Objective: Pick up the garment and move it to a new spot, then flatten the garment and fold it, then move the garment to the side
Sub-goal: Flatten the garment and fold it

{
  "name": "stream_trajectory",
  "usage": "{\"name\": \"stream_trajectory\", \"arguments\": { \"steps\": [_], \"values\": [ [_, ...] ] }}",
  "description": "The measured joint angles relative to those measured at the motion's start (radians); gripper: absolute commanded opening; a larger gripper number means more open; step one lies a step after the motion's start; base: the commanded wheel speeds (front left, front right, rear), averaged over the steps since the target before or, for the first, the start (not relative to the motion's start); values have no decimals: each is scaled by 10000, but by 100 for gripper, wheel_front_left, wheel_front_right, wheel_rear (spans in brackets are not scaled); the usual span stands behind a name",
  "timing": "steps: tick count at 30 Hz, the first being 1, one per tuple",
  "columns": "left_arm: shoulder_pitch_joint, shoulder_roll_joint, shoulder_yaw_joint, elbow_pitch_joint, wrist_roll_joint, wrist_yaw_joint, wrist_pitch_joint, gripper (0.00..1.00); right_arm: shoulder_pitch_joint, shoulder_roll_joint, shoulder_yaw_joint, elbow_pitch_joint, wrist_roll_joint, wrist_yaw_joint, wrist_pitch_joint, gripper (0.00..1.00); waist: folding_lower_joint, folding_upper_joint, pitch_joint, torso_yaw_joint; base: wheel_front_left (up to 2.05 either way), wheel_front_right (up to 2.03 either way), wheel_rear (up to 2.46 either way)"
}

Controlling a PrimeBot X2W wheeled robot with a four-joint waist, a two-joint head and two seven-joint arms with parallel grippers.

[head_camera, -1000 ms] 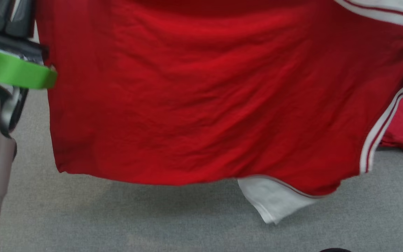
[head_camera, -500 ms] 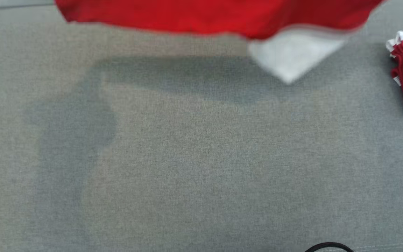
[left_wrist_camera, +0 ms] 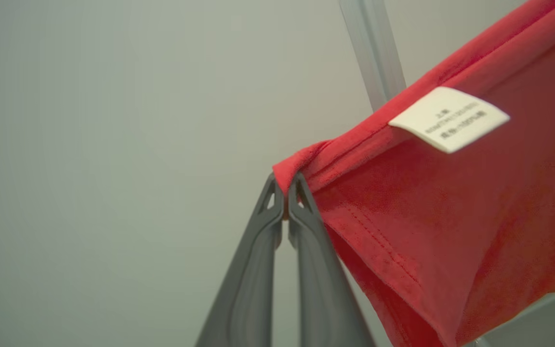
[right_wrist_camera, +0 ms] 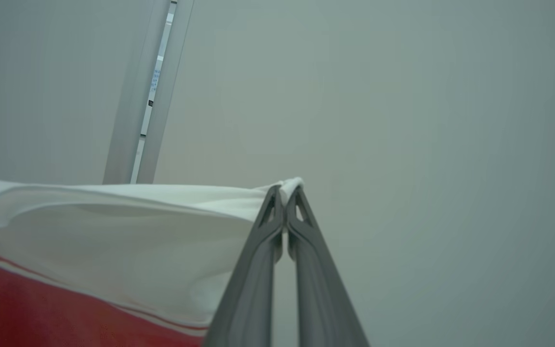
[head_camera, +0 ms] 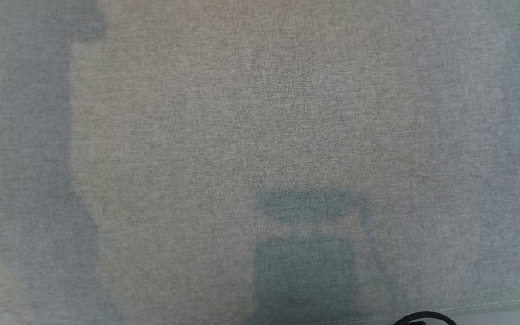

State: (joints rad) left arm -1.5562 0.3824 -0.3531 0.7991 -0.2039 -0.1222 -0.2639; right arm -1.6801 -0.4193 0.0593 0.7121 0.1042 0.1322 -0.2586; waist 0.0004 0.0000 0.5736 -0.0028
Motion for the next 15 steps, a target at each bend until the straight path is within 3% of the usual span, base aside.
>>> {"name": "stream_trajectory", "arguments": {
  "steps": [4,8,10,15],
  "values": [
    [1311,-98,297,-242,-397,-12,-4,0,1591,-205,543,-857,1085,0,-35,0,-1,0,538,-141,0,0,0],
    [3660,-499,725,-686,-671,-23,0,0,4757,-491,1285,-2023,2134,-2,-38,0,-1,0,818,-323,0,0,0],
    [4775,-619,834,-928,-708,-52,2,0,6311,-570,1220,-2357,2828,-2,-36,0,-2,1,770,-383,0,0,0],
    [7015,-800,1578,-1195,-909,-81,-10,0,9145,-460,1139,-3032,3252,2,-40,0,-4,0,318,-495,0,0,0]
  ]
}}
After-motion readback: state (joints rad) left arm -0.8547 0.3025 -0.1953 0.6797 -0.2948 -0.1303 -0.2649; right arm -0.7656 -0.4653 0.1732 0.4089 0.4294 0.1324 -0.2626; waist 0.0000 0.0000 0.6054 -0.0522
